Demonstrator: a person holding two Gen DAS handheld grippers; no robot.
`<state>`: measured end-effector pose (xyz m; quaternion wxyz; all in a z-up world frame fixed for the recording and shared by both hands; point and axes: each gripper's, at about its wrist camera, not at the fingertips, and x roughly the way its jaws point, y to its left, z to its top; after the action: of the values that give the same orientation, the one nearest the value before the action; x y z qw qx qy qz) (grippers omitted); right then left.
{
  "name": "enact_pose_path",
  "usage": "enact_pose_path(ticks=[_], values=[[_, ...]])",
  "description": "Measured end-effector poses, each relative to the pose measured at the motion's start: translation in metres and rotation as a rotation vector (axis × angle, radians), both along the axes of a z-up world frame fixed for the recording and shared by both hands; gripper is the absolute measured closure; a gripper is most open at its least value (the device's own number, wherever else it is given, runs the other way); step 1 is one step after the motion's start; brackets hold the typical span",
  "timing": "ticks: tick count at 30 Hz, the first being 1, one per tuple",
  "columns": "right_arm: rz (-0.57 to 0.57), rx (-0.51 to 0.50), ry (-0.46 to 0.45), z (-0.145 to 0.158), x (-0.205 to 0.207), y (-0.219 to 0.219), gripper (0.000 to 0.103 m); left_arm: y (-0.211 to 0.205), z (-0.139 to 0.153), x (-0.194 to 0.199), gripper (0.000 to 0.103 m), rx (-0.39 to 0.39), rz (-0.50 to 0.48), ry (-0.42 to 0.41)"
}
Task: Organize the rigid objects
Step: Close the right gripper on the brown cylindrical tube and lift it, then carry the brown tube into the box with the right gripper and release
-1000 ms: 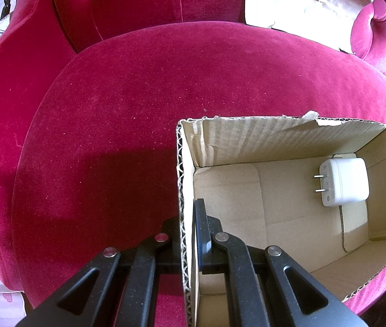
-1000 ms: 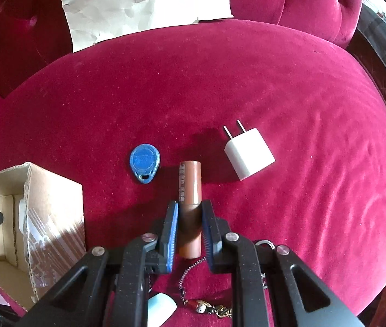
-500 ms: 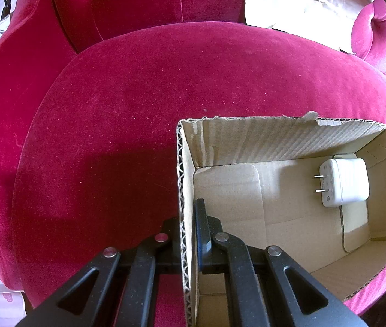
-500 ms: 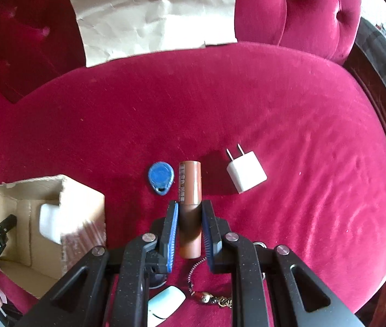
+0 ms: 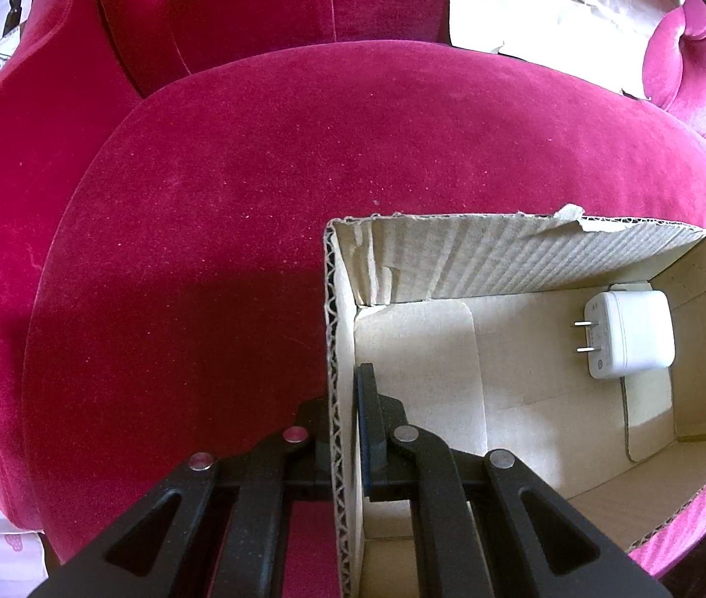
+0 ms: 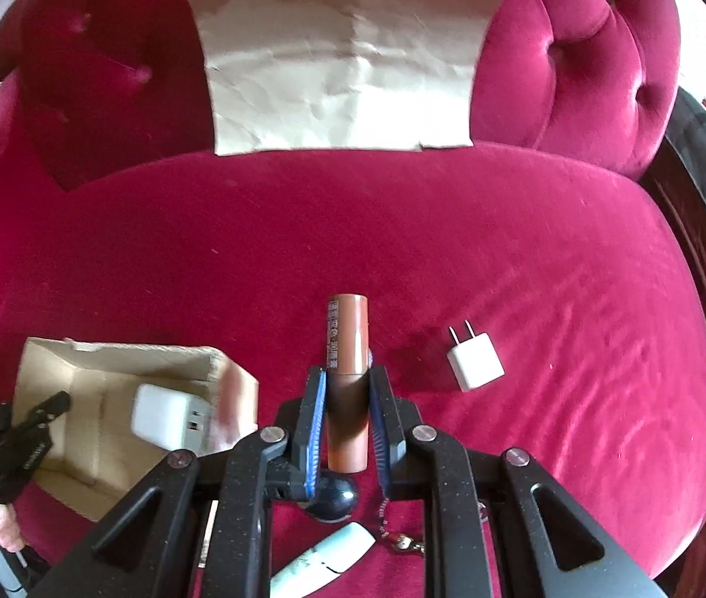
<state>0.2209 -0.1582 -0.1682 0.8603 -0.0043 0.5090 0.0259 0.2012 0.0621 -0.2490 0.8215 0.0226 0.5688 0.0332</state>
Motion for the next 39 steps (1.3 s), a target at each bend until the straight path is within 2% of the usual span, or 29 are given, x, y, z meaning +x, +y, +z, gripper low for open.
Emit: enact_pose_path(ticks=[7, 20, 39], values=[[0.069, 0.008, -0.038, 0.018, -0.006, 0.027, 0.086, 0.000, 0.000, 0.000, 0.099, -0.001, 0.001, 0.000], [0.182, 0.040, -0.035, 0.024, -0.011, 0.073, 0.086, 0.000, 0.000, 0.000, 0.099, 0.000, 0.000, -0.001], [0.334, 0.050, 0.048, -0.013, -0.027, 0.132, 0.086, 0.000, 0.000, -0.001, 0.099, -0.001, 0.003, -0.002]])
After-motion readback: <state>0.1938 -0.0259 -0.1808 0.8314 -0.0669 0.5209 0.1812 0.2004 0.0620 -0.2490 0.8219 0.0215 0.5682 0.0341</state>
